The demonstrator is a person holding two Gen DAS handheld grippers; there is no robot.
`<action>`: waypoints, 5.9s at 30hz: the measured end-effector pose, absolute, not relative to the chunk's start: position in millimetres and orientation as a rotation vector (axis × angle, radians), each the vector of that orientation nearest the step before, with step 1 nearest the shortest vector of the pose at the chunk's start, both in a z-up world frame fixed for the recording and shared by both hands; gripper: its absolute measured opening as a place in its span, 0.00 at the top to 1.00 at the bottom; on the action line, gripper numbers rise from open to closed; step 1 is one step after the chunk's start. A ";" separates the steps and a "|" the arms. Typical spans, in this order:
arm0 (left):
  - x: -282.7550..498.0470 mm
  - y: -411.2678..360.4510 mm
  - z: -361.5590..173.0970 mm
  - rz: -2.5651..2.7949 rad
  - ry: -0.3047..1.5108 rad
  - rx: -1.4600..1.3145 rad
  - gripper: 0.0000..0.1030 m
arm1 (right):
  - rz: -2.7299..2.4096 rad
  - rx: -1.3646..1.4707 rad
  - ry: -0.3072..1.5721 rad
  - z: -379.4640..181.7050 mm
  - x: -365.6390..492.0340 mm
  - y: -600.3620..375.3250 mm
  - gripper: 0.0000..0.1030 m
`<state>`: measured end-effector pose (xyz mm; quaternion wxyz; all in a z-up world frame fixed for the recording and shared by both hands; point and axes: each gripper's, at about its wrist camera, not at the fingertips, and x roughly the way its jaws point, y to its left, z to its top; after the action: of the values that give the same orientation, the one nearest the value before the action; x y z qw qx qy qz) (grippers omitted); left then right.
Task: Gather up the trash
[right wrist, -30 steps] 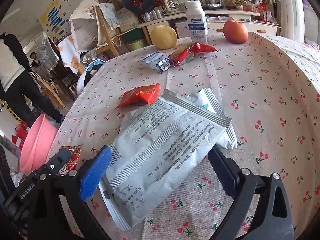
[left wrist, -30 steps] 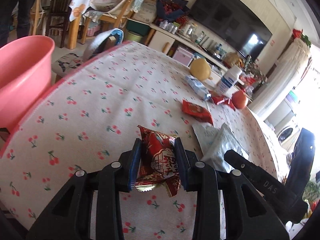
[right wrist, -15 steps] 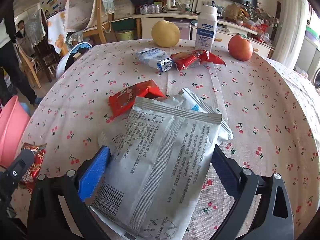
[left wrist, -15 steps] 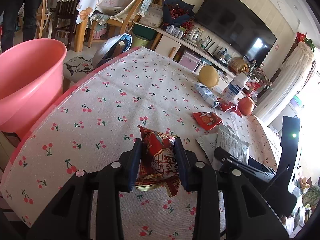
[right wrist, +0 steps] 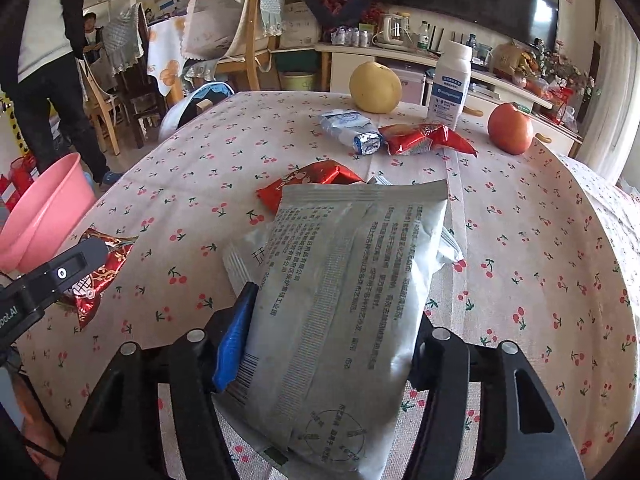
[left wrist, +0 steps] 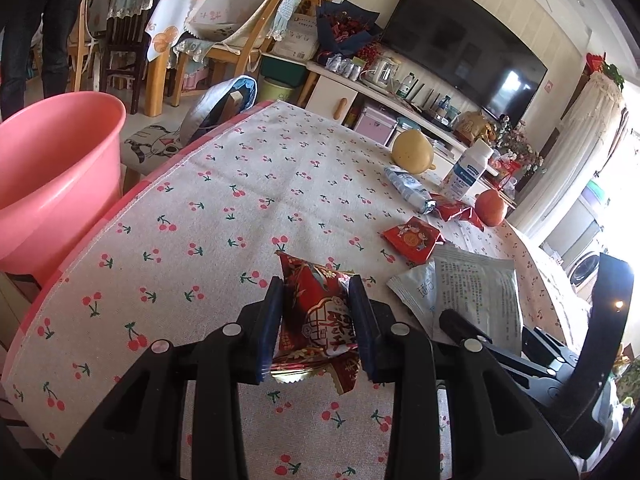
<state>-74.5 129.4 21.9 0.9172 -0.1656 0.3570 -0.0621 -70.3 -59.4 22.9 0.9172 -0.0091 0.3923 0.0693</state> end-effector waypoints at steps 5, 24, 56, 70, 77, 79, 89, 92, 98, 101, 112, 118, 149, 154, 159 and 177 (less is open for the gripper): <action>-77.0 122.6 20.0 -0.122 0.731 -0.308 0.66 | 0.183 -0.021 0.797 24.8 -77.7 -56.3 0.66; -97.6 123.7 34.1 -0.128 0.669 -0.268 0.66 | 0.213 -0.095 0.705 47.6 -111.3 -50.5 0.84; -79.0 258.2 96.4 0.122 0.346 -0.451 0.69 | 0.471 0.128 0.685 105.5 -69.9 20.5 0.85; -43.7 259.0 67.0 -0.108 0.620 -0.429 0.59 | 0.443 0.083 0.703 94.9 -46.3 48.7 0.85; -25.2 230.1 36.7 -0.202 0.837 -0.334 0.56 | 0.409 0.133 0.763 66.7 -53.3 18.2 0.85; -26.0 218.0 28.8 -0.208 0.866 -0.286 0.56 | 0.413 0.138 0.770 62.8 -55.6 15.7 0.85; -17.9 195.1 8.3 -0.267 0.962 -0.247 0.55 | 0.433 0.154 0.776 54.4 -62.3 11.3 0.86; -19.7 187.2 7.5 -0.274 0.960 -0.205 0.54 | 0.434 0.161 0.779 53.6 -60.2 9.2 0.86; -21.5 180.4 7.7 -0.264 0.946 -0.166 0.53 | 0.425 0.164 0.781 53.6 -58.8 8.6 0.86; -21.5 175.4 7.6 -0.245 0.938 -0.125 0.57 | 0.423 0.163 0.784 53.0 -58.2 8.9 0.86; -26.5 161.6 8.3 -0.221 0.907 -0.041 0.65 | 0.422 0.151 0.780 51.2 -59.9 14.4 0.86; -28.0 167.2 12.2 -0.216 0.890 -0.090 0.66 | 0.420 0.149 0.766 53.0 -60.2 14.8 0.86; -71.2 341.6 74.1 0.336 0.385 -0.626 0.66 | 0.814 0.007 0.710 119.9 -3.7 225.1 0.86; -64.6 373.1 57.5 0.381 0.467 -0.720 0.64 | 0.837 -0.027 0.762 105.0 13.2 263.2 0.82; -67.6 382.7 53.4 0.451 0.459 -0.715 0.38 | 0.797 0.059 0.773 95.2 17.4 245.7 0.42; -68.3 354.2 58.4 0.501 0.462 -0.567 0.30 | 0.985 0.166 0.613 180.8 -96.7 166.5 0.20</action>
<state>-68.3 354.2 58.4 0.9034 -0.2742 0.2235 0.2425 -96.7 166.5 180.8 0.8332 0.0784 0.2893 0.4648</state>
